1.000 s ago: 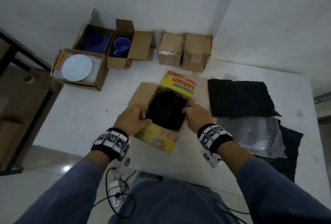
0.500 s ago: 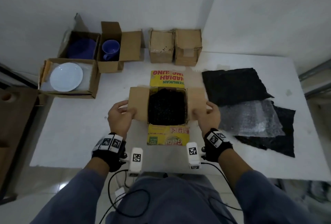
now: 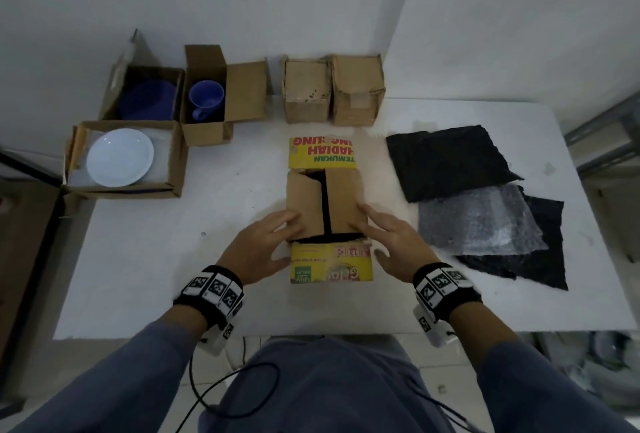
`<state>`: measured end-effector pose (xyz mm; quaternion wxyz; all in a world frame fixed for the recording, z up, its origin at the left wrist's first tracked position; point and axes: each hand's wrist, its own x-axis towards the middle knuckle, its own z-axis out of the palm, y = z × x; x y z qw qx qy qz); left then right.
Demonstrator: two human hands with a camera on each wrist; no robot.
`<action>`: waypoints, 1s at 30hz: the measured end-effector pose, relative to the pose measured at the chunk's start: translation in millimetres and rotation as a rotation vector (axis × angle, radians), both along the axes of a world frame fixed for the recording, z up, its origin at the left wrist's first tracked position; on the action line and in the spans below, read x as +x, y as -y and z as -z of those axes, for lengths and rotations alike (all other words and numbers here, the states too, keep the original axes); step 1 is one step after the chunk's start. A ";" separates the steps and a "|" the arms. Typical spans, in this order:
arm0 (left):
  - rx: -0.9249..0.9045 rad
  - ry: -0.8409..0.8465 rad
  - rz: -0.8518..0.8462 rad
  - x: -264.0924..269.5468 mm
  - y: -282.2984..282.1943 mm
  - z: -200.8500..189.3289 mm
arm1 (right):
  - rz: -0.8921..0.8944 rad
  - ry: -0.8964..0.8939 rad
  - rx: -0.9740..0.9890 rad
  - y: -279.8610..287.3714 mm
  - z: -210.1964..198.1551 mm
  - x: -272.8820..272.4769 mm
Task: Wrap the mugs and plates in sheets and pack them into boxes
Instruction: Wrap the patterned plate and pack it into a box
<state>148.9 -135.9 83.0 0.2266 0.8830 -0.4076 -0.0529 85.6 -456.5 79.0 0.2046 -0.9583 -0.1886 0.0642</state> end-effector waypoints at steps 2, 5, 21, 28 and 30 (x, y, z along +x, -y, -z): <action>-0.077 -0.024 -0.053 -0.6 -1.0 3.1 | 0.014 -0.004 0.018 -0.8 -0.6 0.0; -0.296 -0.225 -0.226 1.4 3.6 -0.8 | 0.171 -0.025 0.209 -10.2 -4.8 2.9; -0.519 -0.955 -0.736 97.5 42.7 -4.2 | 0.861 -0.115 0.678 -40.7 15.0 24.2; -0.488 -0.533 -0.439 92.6 42.1 6.1 | 1.037 -0.095 0.645 -31.6 8.7 52.2; -0.390 -0.379 -0.345 84.1 39.3 9.3 | 1.024 -0.011 0.554 -31.5 7.1 51.0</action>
